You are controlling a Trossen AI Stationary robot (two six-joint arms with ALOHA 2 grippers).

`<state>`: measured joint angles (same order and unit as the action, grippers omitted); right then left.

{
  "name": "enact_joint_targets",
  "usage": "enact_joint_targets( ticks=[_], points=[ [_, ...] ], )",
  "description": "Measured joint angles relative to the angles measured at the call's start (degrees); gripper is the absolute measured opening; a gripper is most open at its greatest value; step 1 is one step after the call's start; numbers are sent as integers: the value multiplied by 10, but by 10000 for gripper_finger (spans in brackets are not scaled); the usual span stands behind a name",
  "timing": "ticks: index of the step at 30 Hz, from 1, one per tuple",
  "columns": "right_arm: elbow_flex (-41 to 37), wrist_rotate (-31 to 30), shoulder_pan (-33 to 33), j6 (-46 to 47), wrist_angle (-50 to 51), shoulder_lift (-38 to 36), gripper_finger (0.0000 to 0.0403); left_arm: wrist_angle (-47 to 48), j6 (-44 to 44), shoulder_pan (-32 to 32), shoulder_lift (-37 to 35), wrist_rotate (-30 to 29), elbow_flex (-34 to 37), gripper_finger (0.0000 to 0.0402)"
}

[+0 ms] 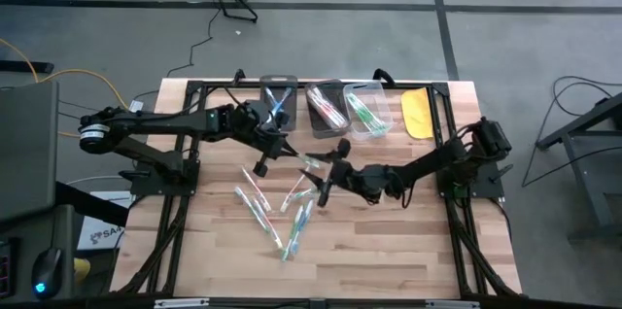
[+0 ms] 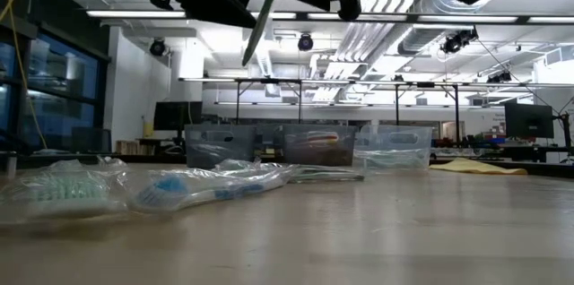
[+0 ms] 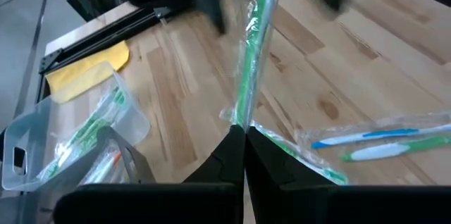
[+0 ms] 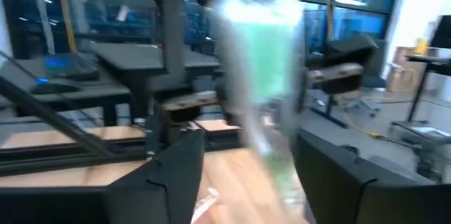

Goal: Pick & Place Toothbrushes
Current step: Put the green toothbrush into the transparent bin

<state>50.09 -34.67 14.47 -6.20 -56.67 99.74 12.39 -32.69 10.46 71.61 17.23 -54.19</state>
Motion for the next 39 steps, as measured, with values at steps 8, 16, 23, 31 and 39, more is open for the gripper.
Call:
enact_joint_targets(
  ticks=[8,16,23,31,39],
  points=[
    [0,-4,-2,-13,3,0,65,0,0,0,0,0,0,0],
    [0,-62,-2,-18,44,-10,16,17,-14,0,-2,-40,0,46],
    [7,-114,-24,46,274,-116,15,37,-1,0,-37,-196,0,150],
    [87,17,-156,233,708,-222,15,91,55,0,-74,-231,-1,175],
    [208,198,-318,228,934,-204,15,122,93,0,-77,-234,-1,175]
  ],
)
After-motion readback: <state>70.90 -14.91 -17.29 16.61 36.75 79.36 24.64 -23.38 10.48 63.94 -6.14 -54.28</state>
